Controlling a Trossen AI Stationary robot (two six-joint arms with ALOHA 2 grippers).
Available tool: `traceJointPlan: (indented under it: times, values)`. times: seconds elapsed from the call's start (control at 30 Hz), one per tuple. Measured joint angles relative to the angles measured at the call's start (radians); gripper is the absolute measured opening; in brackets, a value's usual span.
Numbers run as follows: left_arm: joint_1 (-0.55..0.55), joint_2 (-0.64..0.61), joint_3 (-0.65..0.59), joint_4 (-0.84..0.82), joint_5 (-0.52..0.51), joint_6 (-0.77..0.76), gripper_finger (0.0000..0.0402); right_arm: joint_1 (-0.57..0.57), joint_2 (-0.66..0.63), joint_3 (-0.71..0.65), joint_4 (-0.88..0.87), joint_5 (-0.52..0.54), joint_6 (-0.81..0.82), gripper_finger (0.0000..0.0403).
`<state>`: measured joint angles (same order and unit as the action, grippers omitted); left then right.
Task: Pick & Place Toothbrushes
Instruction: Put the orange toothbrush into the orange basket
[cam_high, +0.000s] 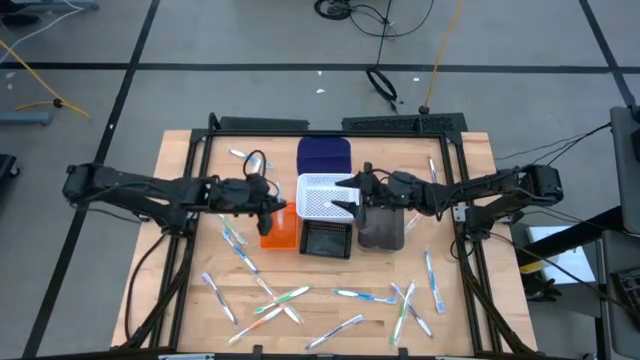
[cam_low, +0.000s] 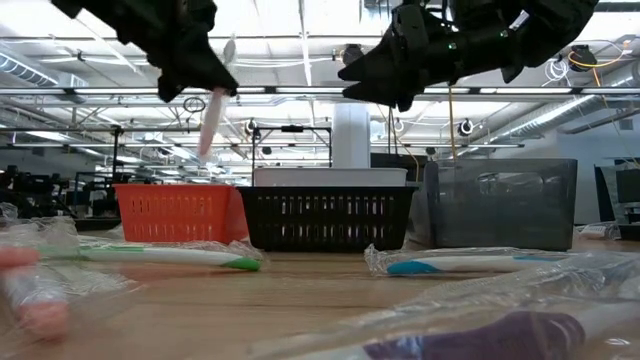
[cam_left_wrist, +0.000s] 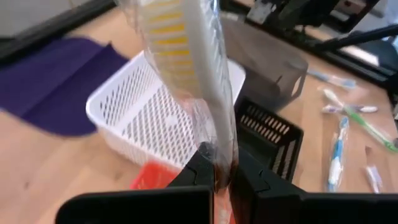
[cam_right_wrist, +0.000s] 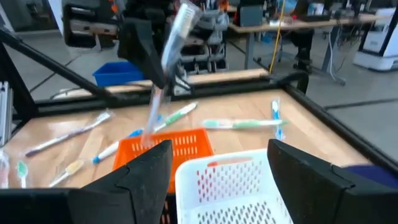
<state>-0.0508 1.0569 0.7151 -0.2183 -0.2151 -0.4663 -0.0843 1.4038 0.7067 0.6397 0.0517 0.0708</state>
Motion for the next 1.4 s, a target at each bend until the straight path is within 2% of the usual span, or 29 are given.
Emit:
traceJointPlan:
  times: [0.27,0.43,0.63,0.87,1.4]
  values:
    - [-0.064,0.077,0.0,-0.054,-0.03,-0.119,0.0008,0.009,0.0,0.0,-0.002,-0.001,-0.003,0.0256]
    - [-0.07,0.141,0.0,-0.101,-0.03,-0.183,0.0016,0.009,0.0,0.0,-0.002,-0.002,-0.003,0.0256]
    - [-0.07,0.19,0.0,-0.107,-0.024,-0.199,0.0007,0.009,0.0,0.0,-0.003,-0.002,-0.004,0.0256]
    - [-0.069,0.201,0.0,-0.149,-0.022,-0.246,0.0043,0.009,0.0,0.0,-0.006,-0.002,-0.004,0.0256]
    - [-0.068,0.201,0.0,-0.177,-0.03,-0.243,0.0054,0.009,0.0,0.0,-0.006,-0.001,-0.008,0.0256]
